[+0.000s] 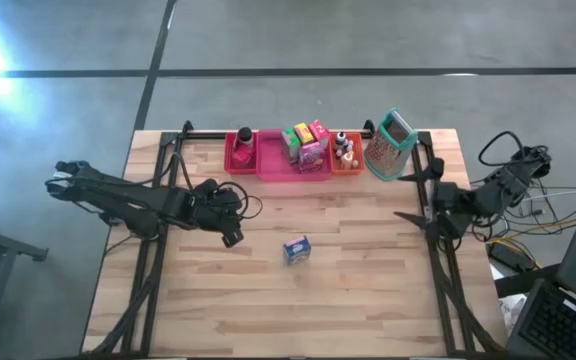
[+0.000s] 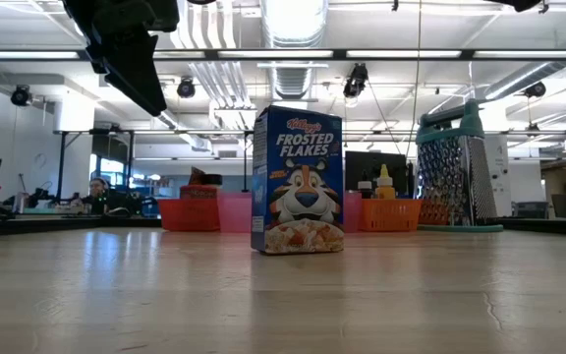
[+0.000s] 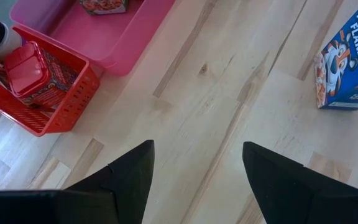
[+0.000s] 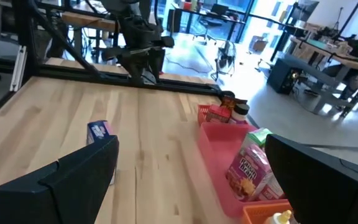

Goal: Pick & Place Kitchen Items
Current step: Put the blue cereal box into the pink bin

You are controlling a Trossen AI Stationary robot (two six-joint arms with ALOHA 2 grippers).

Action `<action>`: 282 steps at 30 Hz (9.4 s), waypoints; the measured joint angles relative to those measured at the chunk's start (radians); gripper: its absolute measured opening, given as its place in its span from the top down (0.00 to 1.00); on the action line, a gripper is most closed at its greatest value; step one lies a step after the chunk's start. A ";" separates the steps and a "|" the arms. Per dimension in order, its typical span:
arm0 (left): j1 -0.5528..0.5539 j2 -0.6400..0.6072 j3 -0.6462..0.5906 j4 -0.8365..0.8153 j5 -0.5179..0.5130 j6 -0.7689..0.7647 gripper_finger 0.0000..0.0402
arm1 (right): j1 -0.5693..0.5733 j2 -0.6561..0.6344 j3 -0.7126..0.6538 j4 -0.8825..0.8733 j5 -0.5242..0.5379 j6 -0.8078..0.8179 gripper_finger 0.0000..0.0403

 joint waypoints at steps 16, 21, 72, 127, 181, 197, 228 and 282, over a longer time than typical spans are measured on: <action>0.000 0.000 0.000 0.002 0.009 -0.008 0.38 | 0.000 -0.170 -0.011 -0.204 -0.082 0.043 0.01; 0.000 0.000 0.000 0.037 0.018 -0.031 0.38 | 0.000 -0.208 -0.011 -0.258 -0.081 -0.038 0.01; -0.235 0.664 0.643 0.087 -0.235 -0.217 0.43 | 0.001 -0.213 -0.011 -0.249 -0.081 -0.128 0.01; -0.181 0.753 0.569 0.300 0.153 0.281 0.42 | 0.001 -0.210 -0.011 -0.247 -0.081 -0.132 0.01; -0.065 0.939 0.610 0.450 0.482 0.782 0.00 | 0.001 -0.208 -0.011 -0.247 -0.081 -0.131 0.01; -0.056 0.958 0.610 0.455 0.507 0.786 0.16 | 0.001 -0.208 -0.011 -0.247 -0.081 -0.133 0.01; -0.094 0.636 0.818 -0.696 0.465 0.015 0.27 | 0.000 -0.208 -0.011 -0.247 -0.081 -0.132 0.01; -0.127 0.682 0.722 0.209 -0.640 2.109 0.27 | 0.001 0.024 -0.212 0.386 -0.263 -0.051 0.01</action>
